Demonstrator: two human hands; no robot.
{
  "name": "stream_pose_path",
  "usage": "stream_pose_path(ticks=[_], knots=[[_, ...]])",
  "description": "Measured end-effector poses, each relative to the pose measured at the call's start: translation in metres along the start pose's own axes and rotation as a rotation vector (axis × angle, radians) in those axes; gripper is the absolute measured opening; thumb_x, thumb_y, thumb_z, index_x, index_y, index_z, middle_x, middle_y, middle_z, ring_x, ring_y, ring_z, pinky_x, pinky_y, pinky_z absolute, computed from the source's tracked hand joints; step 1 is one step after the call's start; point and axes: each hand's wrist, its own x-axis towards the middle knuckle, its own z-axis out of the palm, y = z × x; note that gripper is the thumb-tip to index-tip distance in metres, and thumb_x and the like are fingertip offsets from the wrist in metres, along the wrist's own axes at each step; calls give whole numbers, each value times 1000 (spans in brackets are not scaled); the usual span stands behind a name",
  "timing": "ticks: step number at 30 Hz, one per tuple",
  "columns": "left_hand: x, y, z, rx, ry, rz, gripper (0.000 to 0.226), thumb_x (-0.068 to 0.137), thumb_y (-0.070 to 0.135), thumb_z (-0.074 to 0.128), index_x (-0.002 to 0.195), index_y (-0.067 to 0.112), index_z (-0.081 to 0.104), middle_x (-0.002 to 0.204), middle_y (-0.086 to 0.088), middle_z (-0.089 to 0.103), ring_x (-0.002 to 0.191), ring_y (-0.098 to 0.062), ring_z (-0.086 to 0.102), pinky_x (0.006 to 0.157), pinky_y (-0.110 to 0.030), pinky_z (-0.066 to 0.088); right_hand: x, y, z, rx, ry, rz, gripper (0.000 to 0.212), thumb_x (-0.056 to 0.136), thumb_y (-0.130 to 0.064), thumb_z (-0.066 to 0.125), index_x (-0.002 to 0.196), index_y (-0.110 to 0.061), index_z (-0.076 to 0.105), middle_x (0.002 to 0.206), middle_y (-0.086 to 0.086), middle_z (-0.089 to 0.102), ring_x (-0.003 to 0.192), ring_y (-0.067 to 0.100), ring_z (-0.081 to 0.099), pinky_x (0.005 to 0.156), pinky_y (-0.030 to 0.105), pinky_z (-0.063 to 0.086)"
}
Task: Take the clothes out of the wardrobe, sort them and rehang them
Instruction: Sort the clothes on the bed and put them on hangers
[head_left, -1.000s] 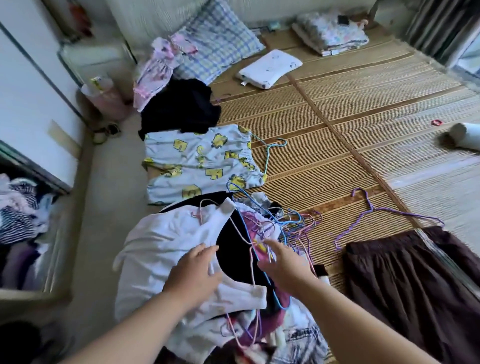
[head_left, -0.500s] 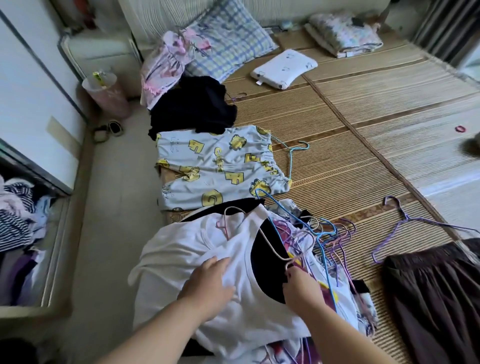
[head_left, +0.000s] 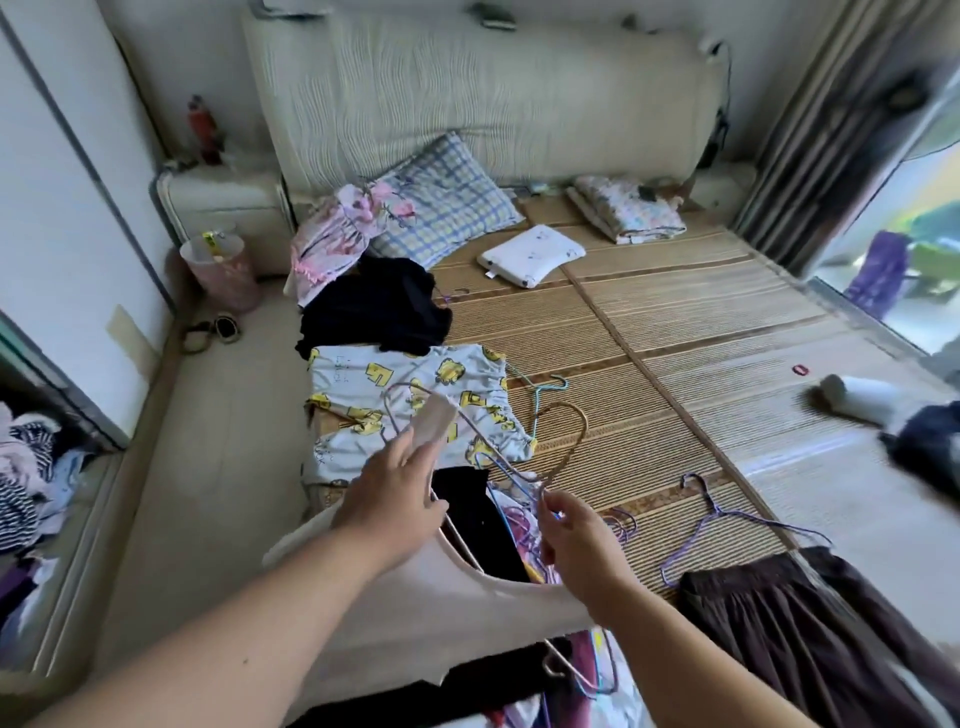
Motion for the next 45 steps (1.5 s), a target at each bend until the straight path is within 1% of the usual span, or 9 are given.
stream_pose_path(ticks=[10, 16, 22, 25, 29, 33, 37, 40, 45], knots=[[-26, 77, -162, 233, 565, 355, 50, 85, 21, 35, 124, 2, 60, 126, -27, 56, 114, -45, 55, 88, -57, 47, -68, -118, -131, -63, -94, -288, 22, 92, -9, 55, 87, -28, 65, 58, -2, 52, 54, 12, 50, 67, 36, 38], [-46, 159, -175, 165, 467, 379, 33, 93, 33, 54, 125, 26, 56, 118, -2, 64, 111, -26, 57, 95, -45, 39, -133, -125, -237, -127, -64, -406, 20, 92, -6, 55, 90, -24, 65, 59, -4, 54, 59, 12, 52, 73, 40, 44], [-89, 288, -128, -184, 345, 484, 12, 93, 28, 56, 88, 22, 65, 79, 3, 61, 77, -18, 55, 60, -12, 35, -206, -73, -353, -248, 127, -451, 11, 88, -11, 64, 96, -17, 67, 83, 6, 70, 68, 7, 65, 67, 25, 55], [-110, 345, -89, -256, 289, 489, 16, 94, 30, 55, 79, 27, 61, 76, 2, 61, 78, -21, 57, 66, -26, 42, -240, -25, -420, -369, 309, -456, 32, 82, -16, 71, 113, -18, 65, 108, 5, 68, 97, 17, 65, 91, 35, 51], [-137, 411, -34, -328, 268, 472, 16, 94, 32, 54, 80, 33, 61, 80, 3, 64, 77, -18, 58, 66, -30, 42, -281, 48, -497, -704, 326, -301, 31, 92, -13, 54, 122, -15, 61, 127, 4, 60, 119, 18, 55, 101, 16, 34], [-163, 467, 29, -352, 167, 454, 16, 95, 33, 53, 84, 30, 63, 72, 7, 61, 69, -15, 55, 58, -26, 37, -305, 110, -552, -632, 519, -323, 23, 89, -9, 61, 102, -23, 72, 94, -15, 67, 88, 16, 67, 75, 13, 45], [-178, 498, 84, -381, 108, 398, 14, 95, 35, 51, 86, 34, 62, 68, 16, 55, 65, -6, 51, 54, -17, 34, -297, 156, -591, -818, 391, -59, 33, 96, -17, 43, 123, -23, 61, 121, -4, 63, 112, 11, 57, 87, 15, 44], [-179, 510, 129, -417, 45, 359, 14, 95, 33, 52, 90, 28, 65, 76, 6, 60, 73, -16, 55, 58, -25, 35, -285, 180, -607, -900, 336, -10, 28, 93, -15, 50, 115, -22, 67, 114, 5, 66, 103, 21, 61, 85, 29, 47], [-156, 510, 190, -462, -34, 264, 20, 95, 35, 52, 75, 35, 54, 70, 12, 56, 71, -14, 53, 61, -26, 39, -251, 215, -609, -924, 378, -45, 21, 90, -10, 59, 102, -20, 72, 98, 1, 71, 74, 10, 52, 57, 15, 31]])
